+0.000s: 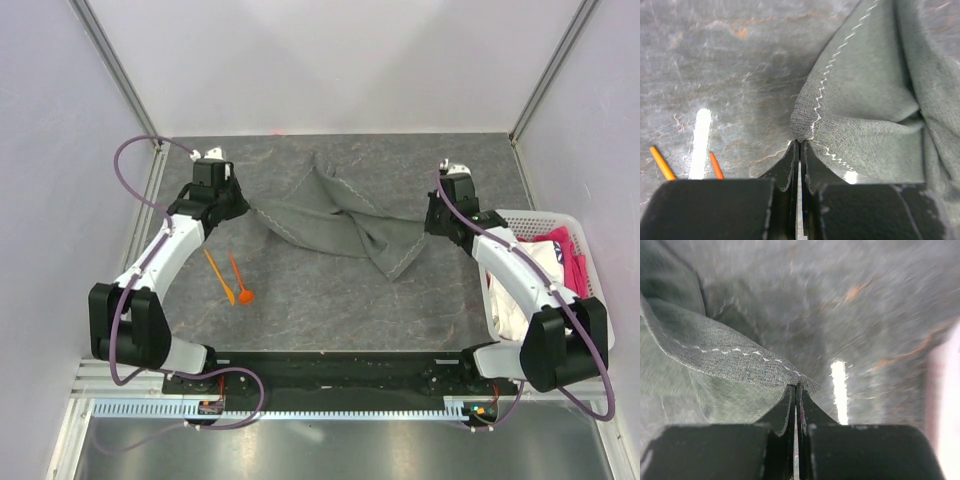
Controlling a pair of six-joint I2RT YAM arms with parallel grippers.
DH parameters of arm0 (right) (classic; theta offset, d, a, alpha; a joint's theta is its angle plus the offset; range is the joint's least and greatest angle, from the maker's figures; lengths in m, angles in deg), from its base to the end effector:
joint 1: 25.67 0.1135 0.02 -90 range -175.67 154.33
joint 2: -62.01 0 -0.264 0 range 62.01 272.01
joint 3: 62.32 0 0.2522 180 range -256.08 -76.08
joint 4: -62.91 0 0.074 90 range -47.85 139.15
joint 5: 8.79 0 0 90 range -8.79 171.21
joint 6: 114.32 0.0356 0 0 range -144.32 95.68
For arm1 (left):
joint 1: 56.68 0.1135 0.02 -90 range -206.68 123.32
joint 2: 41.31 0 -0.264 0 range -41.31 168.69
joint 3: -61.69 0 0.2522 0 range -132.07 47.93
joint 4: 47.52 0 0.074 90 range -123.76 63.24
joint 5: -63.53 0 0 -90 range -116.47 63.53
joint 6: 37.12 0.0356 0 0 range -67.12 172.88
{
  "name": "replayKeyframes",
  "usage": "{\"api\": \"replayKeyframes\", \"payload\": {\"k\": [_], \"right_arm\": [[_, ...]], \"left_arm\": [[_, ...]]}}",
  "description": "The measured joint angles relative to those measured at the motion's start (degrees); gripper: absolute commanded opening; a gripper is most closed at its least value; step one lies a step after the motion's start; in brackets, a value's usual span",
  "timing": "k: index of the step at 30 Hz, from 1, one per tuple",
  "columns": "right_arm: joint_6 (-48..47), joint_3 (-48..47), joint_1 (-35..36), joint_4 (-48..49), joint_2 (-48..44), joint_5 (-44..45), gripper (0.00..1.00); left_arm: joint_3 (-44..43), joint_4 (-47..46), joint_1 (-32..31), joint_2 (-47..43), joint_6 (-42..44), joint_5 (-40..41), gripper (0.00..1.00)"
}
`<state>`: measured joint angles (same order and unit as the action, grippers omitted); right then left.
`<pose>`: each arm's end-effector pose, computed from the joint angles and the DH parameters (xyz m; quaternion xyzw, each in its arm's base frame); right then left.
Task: Fold the napkin, place the utensils inside, and roll it up
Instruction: Move the napkin to the centre of the board
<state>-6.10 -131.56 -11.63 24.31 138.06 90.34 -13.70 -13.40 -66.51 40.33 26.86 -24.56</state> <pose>0.2763 0.0633 0.2621 0.0638 0.9206 0.0343 0.3837 0.3114 -0.0527 0.2763 -0.1347 0.8975 -0.1148 0.4039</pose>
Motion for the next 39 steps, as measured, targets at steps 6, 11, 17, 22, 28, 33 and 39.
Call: {"api": "replayKeyframes", "payload": {"k": [6,11,17,22,28,33,39], "right_arm": [[-1.9,-9.2,-0.2,-4.3,-0.3,6.4,0.00],[-2.9,-17.2,-0.5,-7.3,-0.3,10.3,0.00],[-3.7,-20.6,-0.5,-9.8,-2.7,13.0,0.00],[-4.1,-22.1,-0.7,-11.3,-4.7,14.5,0.00],[-4.1,-26.4,-1.9,-12.4,-1.9,14.7,0.00],[-4.9,-26.4,-1.9,-12.0,-2.9,14.5,0.00],[-5.6,-26.4,-1.9,-12.0,-6.8,13.2,0.00]], "left_arm": [[-12.5,4.2,3.3,0.0,1.1,-3.9,0.02],[-23.0,4.9,4.7,-0.9,2.4,-5.2,0.02],[-26.4,8.2,5.0,-6.1,3.3,-5.8,0.02],[-33.8,11.1,5.9,-5.5,3.7,-8.9,0.02],[-49.4,12.3,8.3,4.0,3.6,-13.0,0.02],[-49.0,13.6,8.5,3.6,3.9,-14.4,0.02],[-43.5,15.2,8.5,-5.7,4.7,-13.9,0.02]]}}
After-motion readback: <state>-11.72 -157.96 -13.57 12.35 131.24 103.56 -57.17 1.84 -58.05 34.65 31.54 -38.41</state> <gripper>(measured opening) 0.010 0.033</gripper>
